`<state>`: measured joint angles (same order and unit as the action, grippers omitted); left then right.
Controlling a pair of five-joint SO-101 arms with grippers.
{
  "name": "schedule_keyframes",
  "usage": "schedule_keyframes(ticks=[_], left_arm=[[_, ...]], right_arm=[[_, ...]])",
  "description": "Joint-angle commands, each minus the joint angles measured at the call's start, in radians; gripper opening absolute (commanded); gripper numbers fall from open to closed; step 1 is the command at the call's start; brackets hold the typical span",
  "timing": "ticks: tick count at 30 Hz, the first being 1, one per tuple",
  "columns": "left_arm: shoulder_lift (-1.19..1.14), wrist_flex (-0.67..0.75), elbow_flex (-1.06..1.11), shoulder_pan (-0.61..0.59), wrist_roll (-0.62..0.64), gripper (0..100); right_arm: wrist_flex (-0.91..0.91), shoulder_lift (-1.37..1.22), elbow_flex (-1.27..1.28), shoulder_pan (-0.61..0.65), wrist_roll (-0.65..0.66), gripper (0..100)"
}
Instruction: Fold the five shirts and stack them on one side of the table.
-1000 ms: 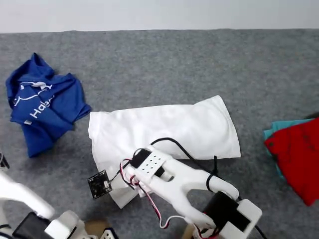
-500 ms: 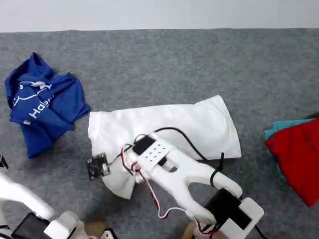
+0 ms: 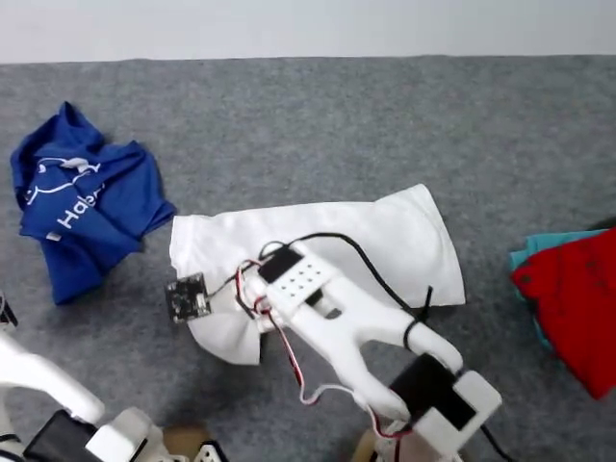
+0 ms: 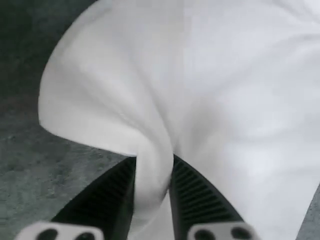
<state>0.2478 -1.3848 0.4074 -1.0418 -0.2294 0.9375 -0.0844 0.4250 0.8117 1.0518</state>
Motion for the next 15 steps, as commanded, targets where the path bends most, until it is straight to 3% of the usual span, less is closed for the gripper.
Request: schedule_keyframes(ticks=[1, 15], left_arm=[[0.032, 0.012, -0.002, -0.002, 0.006, 10], [0.037, 0.058, 0.07, -0.002, 0.003, 10]], right_arm=[[0.05, -0.076, -0.178, -0.028, -0.009, 5.7], [0.334, -0.415, -0.749, -0.093, -0.075, 5.8]])
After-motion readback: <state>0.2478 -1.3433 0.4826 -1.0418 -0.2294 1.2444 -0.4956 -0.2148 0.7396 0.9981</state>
